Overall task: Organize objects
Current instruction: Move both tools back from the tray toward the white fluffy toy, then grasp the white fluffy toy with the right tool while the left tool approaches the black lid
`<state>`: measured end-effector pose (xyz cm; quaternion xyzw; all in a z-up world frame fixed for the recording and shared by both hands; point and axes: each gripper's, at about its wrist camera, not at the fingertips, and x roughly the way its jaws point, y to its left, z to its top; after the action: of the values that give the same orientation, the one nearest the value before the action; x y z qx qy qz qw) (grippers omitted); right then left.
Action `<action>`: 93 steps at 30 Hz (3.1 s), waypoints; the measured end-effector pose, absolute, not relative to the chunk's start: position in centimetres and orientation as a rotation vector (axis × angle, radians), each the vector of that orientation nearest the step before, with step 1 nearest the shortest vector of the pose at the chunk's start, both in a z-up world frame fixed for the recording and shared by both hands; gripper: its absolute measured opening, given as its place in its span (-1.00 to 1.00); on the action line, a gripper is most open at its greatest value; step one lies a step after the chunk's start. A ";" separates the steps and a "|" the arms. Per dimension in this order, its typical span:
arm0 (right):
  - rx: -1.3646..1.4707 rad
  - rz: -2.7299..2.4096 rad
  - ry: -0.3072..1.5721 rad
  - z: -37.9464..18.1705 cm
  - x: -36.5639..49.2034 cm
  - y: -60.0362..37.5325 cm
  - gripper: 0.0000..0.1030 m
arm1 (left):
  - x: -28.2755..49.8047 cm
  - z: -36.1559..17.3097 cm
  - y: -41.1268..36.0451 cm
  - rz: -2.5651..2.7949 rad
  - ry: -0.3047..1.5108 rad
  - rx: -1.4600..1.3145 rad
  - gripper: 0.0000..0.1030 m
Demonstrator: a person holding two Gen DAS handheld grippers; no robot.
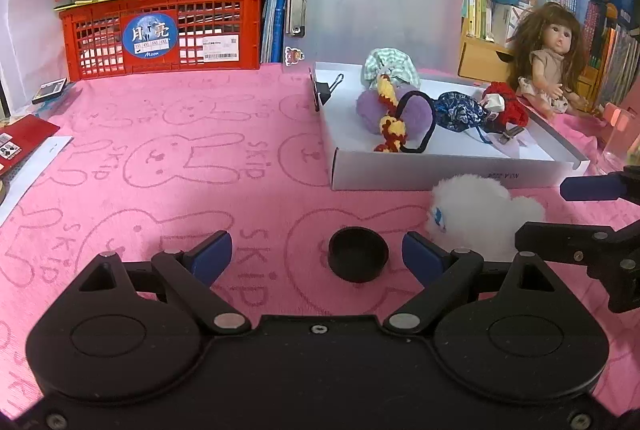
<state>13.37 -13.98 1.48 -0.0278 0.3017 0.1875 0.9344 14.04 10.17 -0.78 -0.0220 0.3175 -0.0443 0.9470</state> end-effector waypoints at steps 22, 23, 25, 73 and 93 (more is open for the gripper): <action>-0.134 0.405 0.623 0.1 13.8 -11.9 1.00 | 14.1 -0.7 9.0 -0.149 0.652 0.009 0.32; -0.139 0.406 0.621 0.0 13.8 -11.8 1.00 | 14.2 -0.8 8.9 -0.149 0.652 0.015 0.30; -0.148 0.407 0.621 -0.1 13.9 -11.7 1.00 | 14.1 -0.9 8.6 -0.141 0.651 0.034 0.25; -0.232 0.450 0.566 -0.8 13.2 -10.3 0.32 | 14.1 -1.0 8.5 -0.150 0.645 0.047 0.02; -0.190 0.410 0.545 -0.5 13.2 -11.2 0.28 | 12.8 -0.9 7.1 -0.135 0.616 0.052 -0.41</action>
<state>13.15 -11.17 -0.49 -0.0931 0.2667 0.2008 0.9380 12.79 7.09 -0.93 0.0255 0.3027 -0.0663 0.9504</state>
